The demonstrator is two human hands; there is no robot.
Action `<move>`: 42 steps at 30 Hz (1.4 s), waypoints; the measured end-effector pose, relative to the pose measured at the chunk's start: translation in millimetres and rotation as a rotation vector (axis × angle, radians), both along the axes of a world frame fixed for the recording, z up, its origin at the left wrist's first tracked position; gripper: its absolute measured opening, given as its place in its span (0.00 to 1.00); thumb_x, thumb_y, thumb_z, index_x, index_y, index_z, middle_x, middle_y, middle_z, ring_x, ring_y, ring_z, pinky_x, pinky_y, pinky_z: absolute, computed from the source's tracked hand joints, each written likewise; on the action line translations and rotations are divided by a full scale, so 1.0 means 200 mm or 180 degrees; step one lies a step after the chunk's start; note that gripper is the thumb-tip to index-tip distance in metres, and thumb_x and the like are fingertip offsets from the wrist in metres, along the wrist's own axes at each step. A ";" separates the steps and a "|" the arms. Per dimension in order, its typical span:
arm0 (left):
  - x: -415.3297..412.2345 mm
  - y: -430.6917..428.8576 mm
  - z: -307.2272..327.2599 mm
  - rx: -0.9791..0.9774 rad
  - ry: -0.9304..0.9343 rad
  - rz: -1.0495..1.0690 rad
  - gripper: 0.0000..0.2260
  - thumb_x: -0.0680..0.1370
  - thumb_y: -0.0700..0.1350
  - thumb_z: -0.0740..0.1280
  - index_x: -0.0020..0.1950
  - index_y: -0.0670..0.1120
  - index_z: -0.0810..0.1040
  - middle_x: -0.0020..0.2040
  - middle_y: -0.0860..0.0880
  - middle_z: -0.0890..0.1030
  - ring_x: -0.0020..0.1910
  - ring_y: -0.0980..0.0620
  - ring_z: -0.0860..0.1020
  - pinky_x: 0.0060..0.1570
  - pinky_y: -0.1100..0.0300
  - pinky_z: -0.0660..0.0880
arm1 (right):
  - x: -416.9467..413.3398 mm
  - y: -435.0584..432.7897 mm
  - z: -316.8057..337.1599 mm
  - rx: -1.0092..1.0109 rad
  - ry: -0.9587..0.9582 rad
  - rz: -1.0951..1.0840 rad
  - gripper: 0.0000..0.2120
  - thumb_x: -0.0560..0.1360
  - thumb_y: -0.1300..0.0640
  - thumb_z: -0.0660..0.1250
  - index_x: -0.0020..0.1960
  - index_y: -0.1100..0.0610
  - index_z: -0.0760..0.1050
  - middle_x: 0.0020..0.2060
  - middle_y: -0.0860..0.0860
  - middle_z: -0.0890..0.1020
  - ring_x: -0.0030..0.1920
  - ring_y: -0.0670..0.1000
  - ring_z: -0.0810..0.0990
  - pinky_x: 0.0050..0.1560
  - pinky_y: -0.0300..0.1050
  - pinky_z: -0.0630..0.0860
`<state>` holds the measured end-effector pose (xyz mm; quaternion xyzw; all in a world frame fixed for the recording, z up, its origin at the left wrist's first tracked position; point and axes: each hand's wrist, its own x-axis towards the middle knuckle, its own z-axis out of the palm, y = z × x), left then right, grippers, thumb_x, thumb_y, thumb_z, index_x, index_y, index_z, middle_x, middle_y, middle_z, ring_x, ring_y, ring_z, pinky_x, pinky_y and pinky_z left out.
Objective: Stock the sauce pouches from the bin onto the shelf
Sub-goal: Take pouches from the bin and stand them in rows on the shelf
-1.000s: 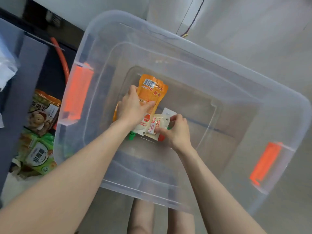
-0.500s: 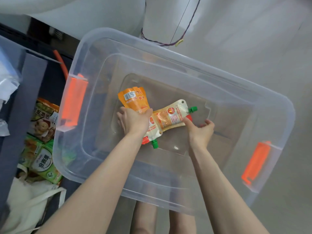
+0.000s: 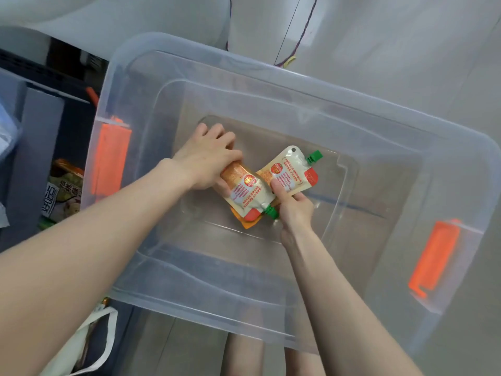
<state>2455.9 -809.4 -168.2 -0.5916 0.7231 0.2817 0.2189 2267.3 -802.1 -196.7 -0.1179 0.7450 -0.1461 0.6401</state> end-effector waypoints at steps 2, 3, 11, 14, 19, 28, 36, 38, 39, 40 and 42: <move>-0.01 0.01 0.00 -0.0018 -0.0273 -0.0127 0.30 0.65 0.70 0.66 0.57 0.51 0.75 0.55 0.48 0.72 0.58 0.45 0.64 0.55 0.51 0.59 | -0.04 -0.02 0.02 -0.0258 0.0017 0.0411 0.05 0.73 0.58 0.71 0.48 0.54 0.77 0.48 0.53 0.84 0.44 0.48 0.81 0.47 0.44 0.78; -0.02 0.03 0.01 0.0018 -0.0325 -0.0157 0.30 0.65 0.71 0.64 0.55 0.49 0.76 0.54 0.47 0.73 0.58 0.45 0.65 0.56 0.51 0.60 | -0.07 -0.03 0.04 -0.0366 -0.0021 0.0559 0.04 0.74 0.59 0.70 0.49 0.54 0.77 0.48 0.53 0.83 0.44 0.49 0.81 0.48 0.46 0.78; -0.10 0.24 0.28 0.0348 0.1225 0.2610 0.18 0.73 0.58 0.69 0.59 0.51 0.75 0.54 0.46 0.82 0.52 0.44 0.79 0.50 0.53 0.75 | -0.34 -0.10 0.39 -0.0796 -0.0400 0.1610 0.05 0.75 0.55 0.69 0.49 0.53 0.80 0.42 0.48 0.86 0.42 0.46 0.84 0.41 0.39 0.79; -0.16 0.27 0.52 0.0237 0.2256 0.3897 0.07 0.74 0.51 0.70 0.50 0.53 0.77 0.42 0.57 0.84 0.41 0.61 0.81 0.39 0.66 0.75 | -0.35 -0.12 0.63 -0.0779 -0.0585 0.1892 0.07 0.73 0.51 0.70 0.45 0.54 0.82 0.37 0.49 0.86 0.36 0.47 0.84 0.34 0.38 0.78; -0.26 0.42 1.01 0.0899 0.3961 0.5590 0.22 0.68 0.57 0.70 0.57 0.46 0.78 0.47 0.48 0.85 0.46 0.50 0.84 0.40 0.57 0.81 | -0.27 -0.12 1.08 -0.0783 -0.1062 0.2342 0.08 0.72 0.49 0.71 0.48 0.51 0.82 0.43 0.51 0.86 0.43 0.53 0.86 0.39 0.43 0.80; -0.45 0.95 1.78 -0.0180 0.5425 0.6569 0.26 0.74 0.63 0.59 0.65 0.49 0.74 0.58 0.39 0.80 0.56 0.39 0.79 0.48 0.48 0.80 | -0.12 0.08 1.89 -0.0629 -0.1972 0.3029 0.07 0.78 0.53 0.63 0.55 0.50 0.74 0.43 0.49 0.86 0.42 0.51 0.86 0.38 0.43 0.81; -0.67 1.41 2.34 -0.1848 0.5181 0.6834 0.23 0.78 0.59 0.52 0.68 0.48 0.70 0.56 0.40 0.82 0.54 0.46 0.81 0.50 0.53 0.78 | -0.03 0.38 2.41 -0.0420 -0.2140 0.4323 0.26 0.71 0.29 0.53 0.57 0.43 0.75 0.47 0.48 0.86 0.46 0.51 0.85 0.39 0.45 0.82; -0.73 1.51 2.45 -0.2281 0.4934 0.6951 0.25 0.75 0.60 0.56 0.68 0.49 0.70 0.55 0.43 0.82 0.54 0.48 0.81 0.51 0.53 0.76 | 0.02 0.46 2.51 -0.0484 -0.2162 0.4594 0.32 0.67 0.26 0.53 0.60 0.44 0.74 0.51 0.49 0.85 0.49 0.52 0.85 0.45 0.50 0.82; -0.76 1.56 2.50 -0.2480 0.4797 0.6992 0.26 0.73 0.60 0.58 0.67 0.49 0.71 0.55 0.44 0.83 0.55 0.49 0.81 0.52 0.52 0.76 | 0.04 0.50 2.56 -0.0476 -0.2232 0.4711 0.33 0.66 0.27 0.53 0.62 0.45 0.74 0.53 0.50 0.84 0.51 0.53 0.84 0.50 0.53 0.81; -0.79 1.60 2.55 -0.2673 0.4664 0.7036 0.27 0.72 0.60 0.60 0.67 0.49 0.71 0.55 0.44 0.83 0.55 0.48 0.81 0.54 0.51 0.76 | 0.07 0.55 2.60 -0.0455 -0.2382 0.4809 0.33 0.68 0.28 0.54 0.63 0.46 0.74 0.55 0.52 0.84 0.53 0.54 0.83 0.52 0.55 0.81; -0.84 1.69 2.64 -0.3054 0.4387 0.7123 0.28 0.70 0.62 0.62 0.66 0.49 0.72 0.55 0.46 0.83 0.55 0.48 0.81 0.57 0.48 0.75 | 0.12 0.65 2.71 -0.0441 -0.2700 0.4986 0.25 0.71 0.32 0.56 0.58 0.45 0.78 0.52 0.52 0.85 0.52 0.54 0.84 0.47 0.50 0.82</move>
